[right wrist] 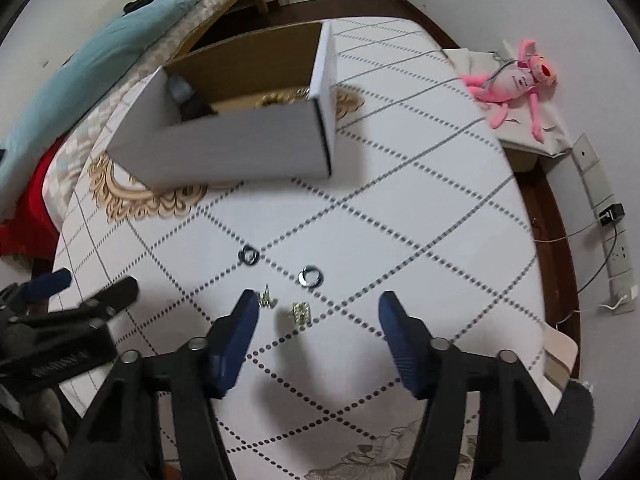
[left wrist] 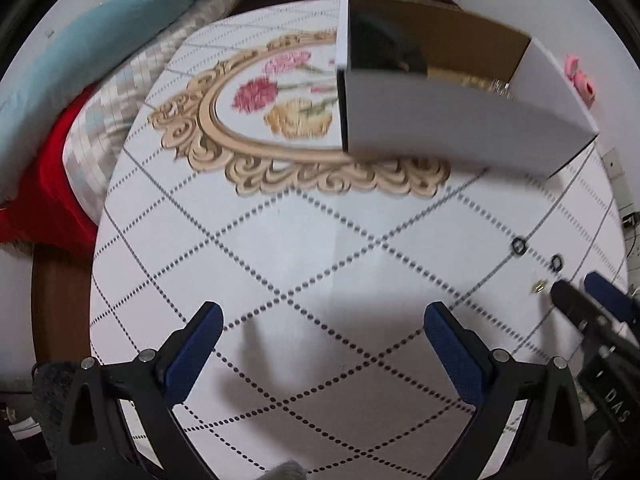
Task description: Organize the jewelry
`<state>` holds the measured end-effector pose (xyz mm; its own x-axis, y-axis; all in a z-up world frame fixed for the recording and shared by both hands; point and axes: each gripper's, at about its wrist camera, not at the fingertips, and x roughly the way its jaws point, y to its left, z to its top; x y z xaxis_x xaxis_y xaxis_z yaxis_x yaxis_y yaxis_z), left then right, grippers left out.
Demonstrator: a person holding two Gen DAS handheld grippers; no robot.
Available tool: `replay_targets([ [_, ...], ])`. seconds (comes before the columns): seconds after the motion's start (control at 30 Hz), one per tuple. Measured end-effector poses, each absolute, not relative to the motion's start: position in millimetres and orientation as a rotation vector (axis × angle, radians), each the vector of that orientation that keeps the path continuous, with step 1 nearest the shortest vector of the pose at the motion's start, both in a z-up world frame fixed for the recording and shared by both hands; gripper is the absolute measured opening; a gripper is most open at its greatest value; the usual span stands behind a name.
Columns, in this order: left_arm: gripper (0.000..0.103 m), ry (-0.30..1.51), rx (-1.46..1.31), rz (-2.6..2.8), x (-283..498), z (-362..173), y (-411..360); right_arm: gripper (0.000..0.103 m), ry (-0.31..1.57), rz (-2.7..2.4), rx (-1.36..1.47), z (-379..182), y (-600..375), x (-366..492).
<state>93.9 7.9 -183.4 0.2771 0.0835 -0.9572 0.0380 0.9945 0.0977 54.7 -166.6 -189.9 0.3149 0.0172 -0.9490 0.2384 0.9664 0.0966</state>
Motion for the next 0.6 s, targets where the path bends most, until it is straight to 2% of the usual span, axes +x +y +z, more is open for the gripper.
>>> replay_targets([
  [0.2,0.103,1.301,0.107,0.034,89,-193,7,0.035,1.233,-0.146,0.122,-199,-151,58],
  [0.23,0.103,1.300,0.101,0.031,88,-193,7,0.028,1.227,-0.159,0.083,-199,-147,58],
  [0.27,0.102,1.299,0.098,0.027,88,-192,7,0.013,1.223,-0.160,0.072,-199,-146,57],
  [0.43,0.102,1.282,0.078,-0.023,88,-185,-5,0.008,1.205,-0.158,0.132,-194,-153,53],
  [0.6,0.102,1.252,0.076,-0.121,88,-176,-34,0.008,1.176,-0.172,0.266,-184,-176,46],
])
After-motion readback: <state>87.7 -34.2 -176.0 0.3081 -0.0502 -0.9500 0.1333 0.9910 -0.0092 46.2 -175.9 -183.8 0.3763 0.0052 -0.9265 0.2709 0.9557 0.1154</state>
